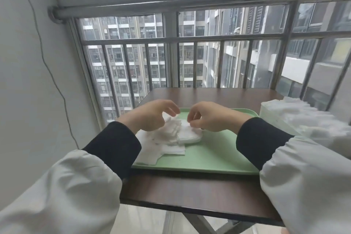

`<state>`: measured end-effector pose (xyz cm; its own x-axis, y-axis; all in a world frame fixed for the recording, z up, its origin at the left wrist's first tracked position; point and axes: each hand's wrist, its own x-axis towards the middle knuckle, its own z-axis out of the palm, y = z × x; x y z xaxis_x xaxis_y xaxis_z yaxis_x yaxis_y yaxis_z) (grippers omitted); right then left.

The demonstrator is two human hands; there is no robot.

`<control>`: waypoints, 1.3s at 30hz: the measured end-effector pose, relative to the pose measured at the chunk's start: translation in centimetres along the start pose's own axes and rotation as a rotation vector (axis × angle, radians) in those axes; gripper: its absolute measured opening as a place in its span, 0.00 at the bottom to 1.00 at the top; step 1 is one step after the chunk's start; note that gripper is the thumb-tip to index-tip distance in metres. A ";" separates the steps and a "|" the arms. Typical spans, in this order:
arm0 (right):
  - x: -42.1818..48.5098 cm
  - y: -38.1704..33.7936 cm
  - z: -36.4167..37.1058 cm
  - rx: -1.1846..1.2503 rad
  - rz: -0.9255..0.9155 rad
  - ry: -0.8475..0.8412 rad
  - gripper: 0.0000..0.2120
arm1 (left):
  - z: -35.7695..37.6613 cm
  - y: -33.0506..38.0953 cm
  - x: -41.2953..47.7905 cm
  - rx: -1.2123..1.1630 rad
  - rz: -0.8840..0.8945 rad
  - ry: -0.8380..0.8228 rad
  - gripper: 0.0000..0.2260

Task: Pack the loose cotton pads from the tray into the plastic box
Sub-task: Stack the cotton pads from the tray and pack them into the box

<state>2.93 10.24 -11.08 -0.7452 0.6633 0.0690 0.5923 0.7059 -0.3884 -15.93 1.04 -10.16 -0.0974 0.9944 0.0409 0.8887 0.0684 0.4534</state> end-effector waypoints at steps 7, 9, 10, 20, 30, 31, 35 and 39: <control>0.1 1.2 0.5 0.090 -0.017 0.178 0.08 | 0.1 0.2 0.2 0.002 0.039 -0.064 0.26; 0.0 1.2 0.4 0.129 -0.028 0.224 0.08 | -0.1 0.2 -0.1 0.019 0.042 -0.055 0.23; -0.1 1.1 0.4 0.149 -0.035 0.248 0.09 | -0.2 0.3 -0.3 0.043 0.046 -0.043 0.22; -1.7 -0.4 -0.6 0.791 -0.088 0.160 0.11 | -0.6 2.3 0.8 -0.146 0.192 0.162 0.07; -1.6 1.0 -0.4 0.983 -0.022 0.221 0.12 | 1.3 0.6 1.6 -0.774 0.126 0.265 0.04; -1.5 1.0 -0.3 0.982 -0.022 0.231 0.12 | 1.3 0.3 1.5 -0.795 0.120 0.269 0.04; -1.3 1.0 -0.1 0.968 0.035 0.197 0.12 | 1.4 -0.4 1.5 -0.846 0.076 0.324 0.05; -1.4 1.1 -0.4 0.896 0.083 0.194 0.08 | 1.1 -1.0 1.9 -0.903 0.001 0.449 0.08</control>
<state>4.75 10.13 -11.24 -0.5982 0.7906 0.1308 0.1228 0.2517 -0.9600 -16.53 2.93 -11.56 -0.4223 0.8591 0.2891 0.2346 -0.2044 0.9503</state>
